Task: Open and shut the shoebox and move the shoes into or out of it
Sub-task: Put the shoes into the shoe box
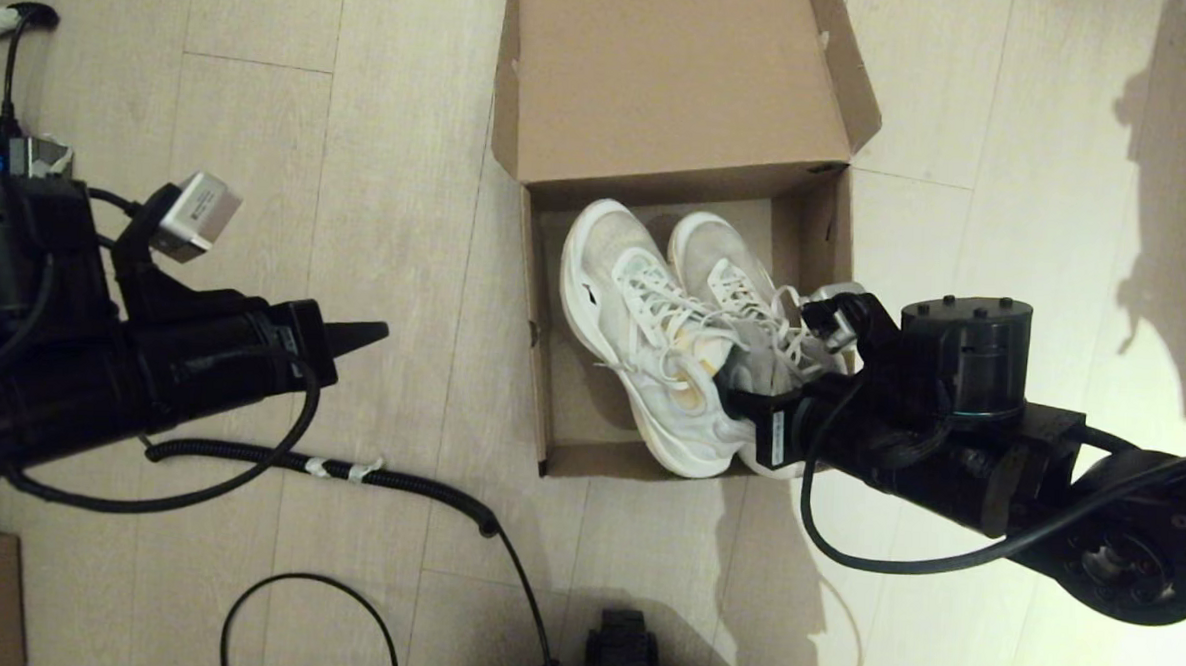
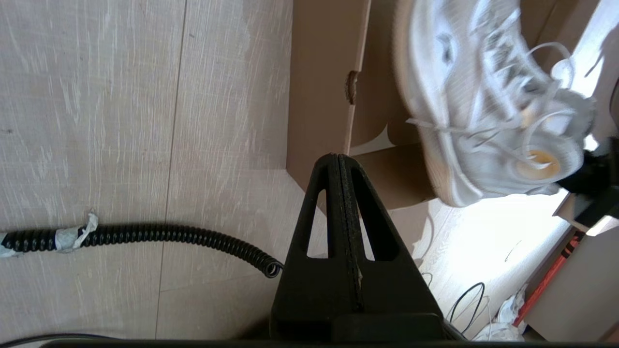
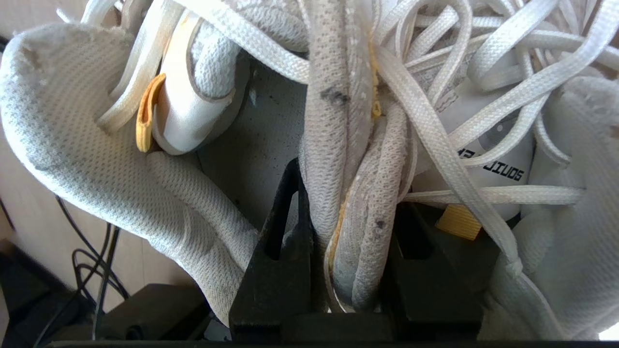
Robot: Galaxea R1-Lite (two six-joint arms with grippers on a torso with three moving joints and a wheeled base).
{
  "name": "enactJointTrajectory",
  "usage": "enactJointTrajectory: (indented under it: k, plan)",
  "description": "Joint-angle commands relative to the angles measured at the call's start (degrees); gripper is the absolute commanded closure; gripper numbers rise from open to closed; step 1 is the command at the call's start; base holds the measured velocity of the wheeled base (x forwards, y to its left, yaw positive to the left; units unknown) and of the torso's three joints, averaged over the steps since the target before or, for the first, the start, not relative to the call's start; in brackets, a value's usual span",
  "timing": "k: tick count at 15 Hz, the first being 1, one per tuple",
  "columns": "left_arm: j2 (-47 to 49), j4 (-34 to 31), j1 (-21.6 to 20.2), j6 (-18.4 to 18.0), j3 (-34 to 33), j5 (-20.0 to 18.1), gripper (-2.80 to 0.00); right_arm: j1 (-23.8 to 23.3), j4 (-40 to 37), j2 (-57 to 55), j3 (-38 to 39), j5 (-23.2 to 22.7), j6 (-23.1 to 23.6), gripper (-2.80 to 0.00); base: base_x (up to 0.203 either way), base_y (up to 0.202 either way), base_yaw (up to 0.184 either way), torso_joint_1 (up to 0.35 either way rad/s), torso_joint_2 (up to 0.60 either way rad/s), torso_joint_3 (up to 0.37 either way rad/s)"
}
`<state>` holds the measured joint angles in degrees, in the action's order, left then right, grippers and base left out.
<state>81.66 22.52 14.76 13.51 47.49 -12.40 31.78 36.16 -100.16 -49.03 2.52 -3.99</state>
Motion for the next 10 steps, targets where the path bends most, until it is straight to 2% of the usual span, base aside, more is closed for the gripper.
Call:
enactJointTrajectory:
  k: [1,5,6,10]
  plan:
    - [-0.5,0.2,0.0,0.1,0.0,-0.1,0.0,0.0,0.1,-0.4,0.2,0.0,-0.1,0.0,0.0,0.0,0.0,0.0,0.0,0.0]
    - [-1.0,0.1,0.0,0.1,-0.3,-0.1,0.0,-0.1,0.7,-1.6,0.8,0.6,-0.1,0.0,0.0,0.0,0.0,0.0,0.0,0.0]
    - [-1.1,0.2,0.0,0.1,-0.5,-0.1,0.0,-0.1,2.0,-2.5,0.8,1.5,0.0,-2.8,0.0,0.0,0.0,0.0,0.0,0.0]
    - [-1.2,0.2,-0.1,0.1,-0.8,-0.1,0.0,0.0,5.9,-5.3,1.8,4.4,-0.1,-2.8,0.0,0.0,0.0,0.0,0.0,0.0]
